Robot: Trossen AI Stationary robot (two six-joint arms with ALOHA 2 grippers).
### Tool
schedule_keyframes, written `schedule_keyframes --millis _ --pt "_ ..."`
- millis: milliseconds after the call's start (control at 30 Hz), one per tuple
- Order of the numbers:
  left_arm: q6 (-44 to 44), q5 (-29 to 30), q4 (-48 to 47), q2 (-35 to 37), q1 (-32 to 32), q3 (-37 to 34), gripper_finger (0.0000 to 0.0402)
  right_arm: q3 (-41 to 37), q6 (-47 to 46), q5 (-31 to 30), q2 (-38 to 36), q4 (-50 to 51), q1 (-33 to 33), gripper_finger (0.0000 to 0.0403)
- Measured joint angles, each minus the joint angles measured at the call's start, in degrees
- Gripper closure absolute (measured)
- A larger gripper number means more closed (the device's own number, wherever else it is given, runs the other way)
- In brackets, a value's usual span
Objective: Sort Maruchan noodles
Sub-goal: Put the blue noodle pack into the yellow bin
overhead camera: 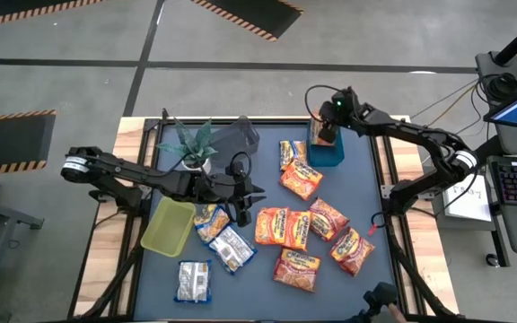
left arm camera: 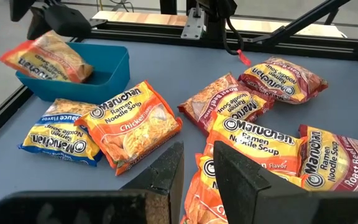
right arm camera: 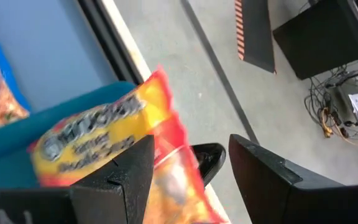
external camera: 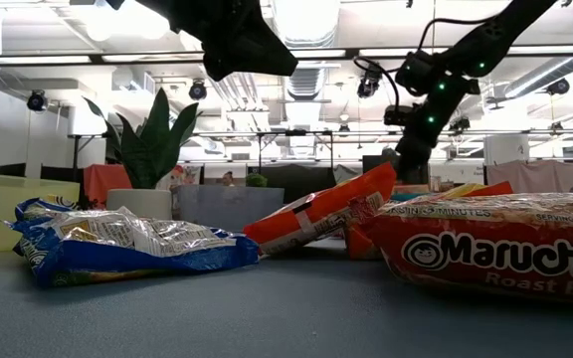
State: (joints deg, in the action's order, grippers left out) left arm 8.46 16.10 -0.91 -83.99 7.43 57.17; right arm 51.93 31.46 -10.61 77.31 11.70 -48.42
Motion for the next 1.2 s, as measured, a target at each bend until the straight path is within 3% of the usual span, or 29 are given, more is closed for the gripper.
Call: schedule_keyframes --millis 167,333,533,767,967,1200 --pt "-0.01 0.0 0.0 -0.02 -0.01 0.0 0.0332 0.51 -4.75 0.92 -0.71 0.64 0.04 0.0207" --pt "-0.01 0.0 -0.02 -0.02 -0.01 0.0 0.0332 0.51 -11.79 10.16 -2.67 5.3 0.02 0.0223" --pt "-0.01 0.0 -0.02 -0.04 -0.01 0.0 0.0332 0.17 -15.39 19.0 -3.25 14.27 0.08 0.028" --pt "0.0 0.0 -0.02 -0.04 -0.01 0.0 0.0332 -2.55 -18.17 27.1 -3.25 15.57 0.8 0.0349" --pt "-0.01 0.0 -0.04 -0.04 -0.01 0.0 0.0332 -2.79 -18.92 27.74 -3.37 14.58 3.26 0.0381" --pt "-0.01 0.0 -0.04 -0.04 -0.01 0.0 0.0332 -2.81 -20.69 27.74 -6.08 12.83 7.07 0.0391"
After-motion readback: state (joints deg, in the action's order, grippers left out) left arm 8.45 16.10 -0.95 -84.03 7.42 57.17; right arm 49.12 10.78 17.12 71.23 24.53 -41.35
